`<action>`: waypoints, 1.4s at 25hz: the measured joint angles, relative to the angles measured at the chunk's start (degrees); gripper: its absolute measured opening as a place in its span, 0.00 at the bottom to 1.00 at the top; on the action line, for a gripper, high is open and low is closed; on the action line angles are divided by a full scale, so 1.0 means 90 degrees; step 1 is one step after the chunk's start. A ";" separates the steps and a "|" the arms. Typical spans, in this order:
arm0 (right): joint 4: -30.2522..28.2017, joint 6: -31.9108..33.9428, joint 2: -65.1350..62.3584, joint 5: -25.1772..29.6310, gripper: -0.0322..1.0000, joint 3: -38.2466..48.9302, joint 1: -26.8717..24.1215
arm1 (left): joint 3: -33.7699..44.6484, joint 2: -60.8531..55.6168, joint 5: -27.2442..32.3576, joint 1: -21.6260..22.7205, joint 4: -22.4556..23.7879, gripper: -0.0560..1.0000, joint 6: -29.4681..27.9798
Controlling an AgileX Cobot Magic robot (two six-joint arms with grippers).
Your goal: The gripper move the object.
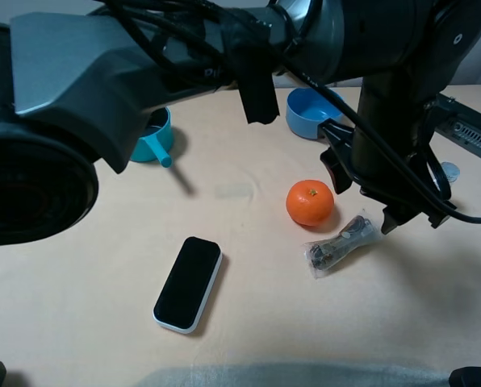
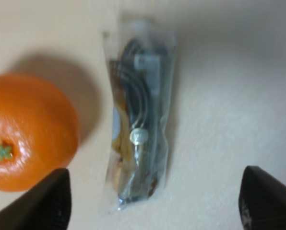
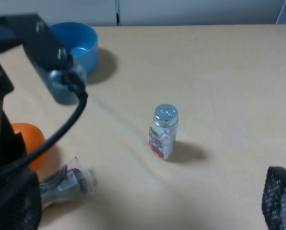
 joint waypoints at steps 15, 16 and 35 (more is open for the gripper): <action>0.0000 0.0000 0.0000 -0.0007 0.70 0.0000 0.0000 | 0.0162 -0.1087 0.0014 0.0000 0.0332 0.80 0.0205; 0.0000 0.0000 0.0000 -0.0007 0.70 0.0000 0.0000 | 0.0249 -0.1208 0.0014 0.0000 0.0370 0.81 0.0226; 0.0000 0.0000 0.0000 -0.0007 0.70 0.0000 0.0000 | 0.3178 -0.4144 0.0014 0.0551 0.0589 0.87 0.0336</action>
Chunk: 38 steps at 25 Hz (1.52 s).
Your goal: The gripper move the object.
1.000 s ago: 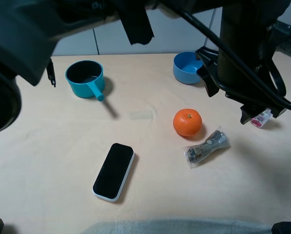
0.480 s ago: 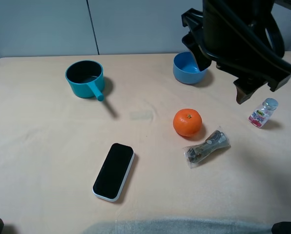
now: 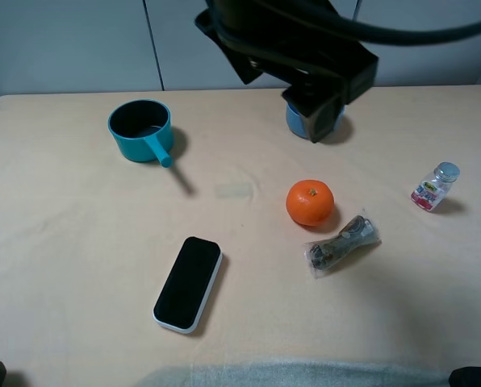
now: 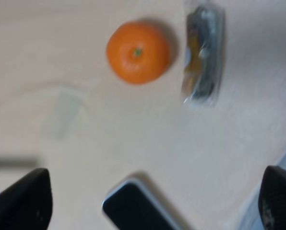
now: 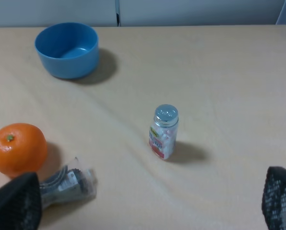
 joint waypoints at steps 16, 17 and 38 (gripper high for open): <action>0.0000 0.0000 0.0000 0.0000 0.70 0.0000 0.0000 | 0.3092 -0.3462 0.0000 0.1327 0.0039 0.98 0.0050; 0.0000 0.0000 0.0000 0.0000 0.70 0.0000 0.0000 | 0.3274 -0.3711 0.0006 0.1389 0.0044 0.98 0.0050; 0.0000 0.0000 0.0000 -0.0005 0.70 0.0000 0.0000 | 0.5792 -0.8265 0.0018 0.3147 0.0256 0.99 0.0057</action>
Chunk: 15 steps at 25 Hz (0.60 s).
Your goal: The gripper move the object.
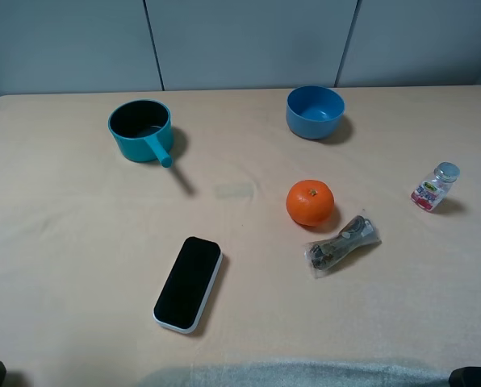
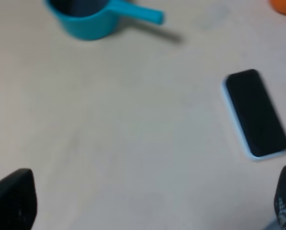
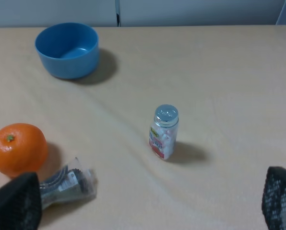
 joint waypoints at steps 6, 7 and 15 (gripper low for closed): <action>0.0000 0.0000 0.0000 0.0000 0.70 0.0000 0.0000 | 0.0646 -0.1044 -0.0022 0.1121 0.0000 0.99 0.0020; 0.0000 0.0000 0.0000 0.0000 0.70 0.0000 0.0000 | 0.0772 -0.1199 -0.0028 0.1291 0.0000 0.99 0.0025; 0.0000 0.0000 0.0000 0.0006 0.70 0.0000 0.0000 | 0.1809 -0.2096 -0.0599 0.2253 0.0000 0.99 0.0040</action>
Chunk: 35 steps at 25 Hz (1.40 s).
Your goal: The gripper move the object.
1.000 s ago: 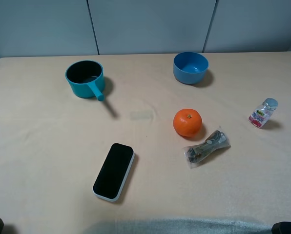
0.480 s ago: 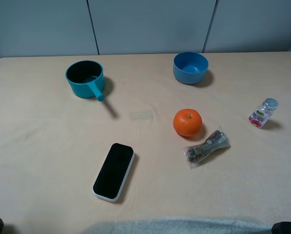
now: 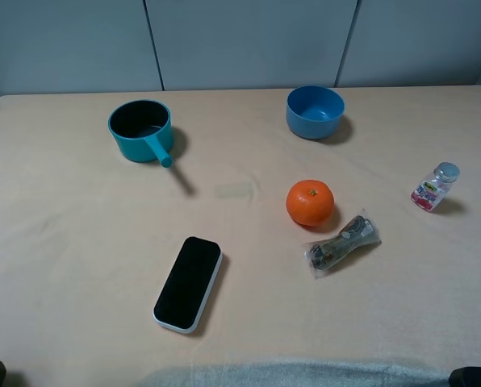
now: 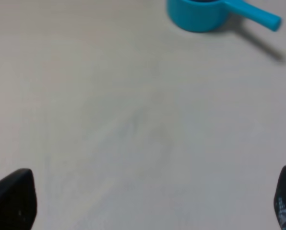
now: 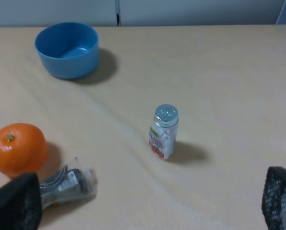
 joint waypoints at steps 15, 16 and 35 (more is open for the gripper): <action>0.0000 0.0000 0.0000 0.0000 0.70 0.0000 0.0000 | 0.0291 -0.0823 -0.0058 0.0796 0.0001 0.99 0.0498; 0.0000 0.0000 0.0000 0.0000 0.70 0.0000 0.0000 | 0.0291 -0.0823 -0.0058 0.0796 0.0001 0.99 0.0498; 0.0000 0.0000 0.0000 0.0000 0.70 0.0000 0.0000 | 0.0291 -0.0823 -0.0058 0.0796 0.0001 0.99 0.0501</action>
